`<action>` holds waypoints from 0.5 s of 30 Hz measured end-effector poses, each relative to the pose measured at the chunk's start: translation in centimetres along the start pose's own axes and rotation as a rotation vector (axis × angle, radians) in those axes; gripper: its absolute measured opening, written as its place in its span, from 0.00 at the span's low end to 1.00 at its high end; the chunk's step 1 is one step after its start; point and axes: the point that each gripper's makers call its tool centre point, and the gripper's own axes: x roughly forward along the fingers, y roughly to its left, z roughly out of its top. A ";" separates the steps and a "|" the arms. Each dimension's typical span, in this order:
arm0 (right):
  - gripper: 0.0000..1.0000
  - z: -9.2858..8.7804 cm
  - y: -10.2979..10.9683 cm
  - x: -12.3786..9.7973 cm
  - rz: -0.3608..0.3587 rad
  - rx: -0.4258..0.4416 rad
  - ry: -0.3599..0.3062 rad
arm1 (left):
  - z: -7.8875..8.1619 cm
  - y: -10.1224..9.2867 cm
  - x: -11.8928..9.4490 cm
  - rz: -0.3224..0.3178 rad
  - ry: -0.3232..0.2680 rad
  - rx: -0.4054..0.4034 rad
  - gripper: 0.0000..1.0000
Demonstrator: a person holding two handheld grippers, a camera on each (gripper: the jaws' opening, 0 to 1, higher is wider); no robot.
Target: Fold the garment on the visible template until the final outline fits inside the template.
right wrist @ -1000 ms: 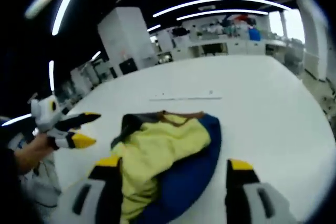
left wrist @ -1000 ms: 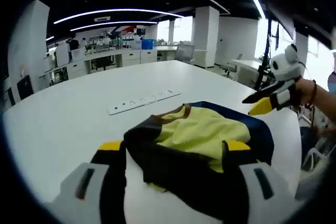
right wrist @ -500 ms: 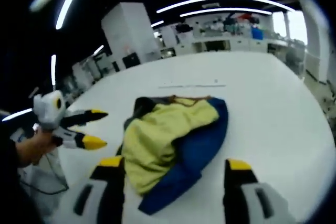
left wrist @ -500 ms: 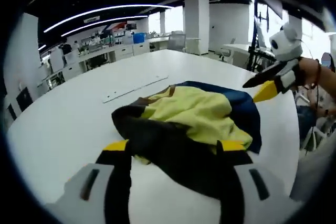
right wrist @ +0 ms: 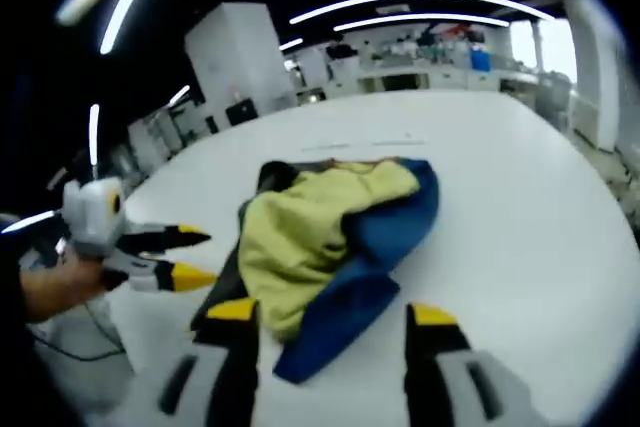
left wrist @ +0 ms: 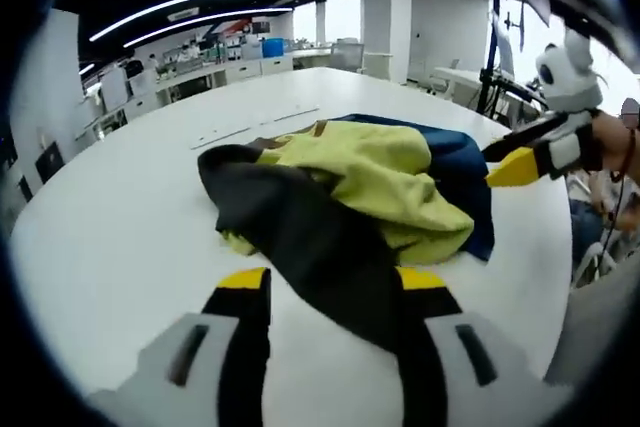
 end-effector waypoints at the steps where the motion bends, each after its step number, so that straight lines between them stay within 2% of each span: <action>1: 0.50 -0.3 0.0 0.0 -0.009 -0.007 0.004 | -0.4 0.1 0.1 0.008 0.002 -0.008 0.43; 13: 0.27 -1.4 -0.4 0.5 -0.052 0.023 -0.024 | -2.4 -0.4 0.9 0.050 0.061 -0.047 0.34; 15: 0.23 -1.5 -0.3 0.5 -0.054 0.025 -0.026 | -2.4 -0.6 0.9 0.049 0.052 -0.063 0.31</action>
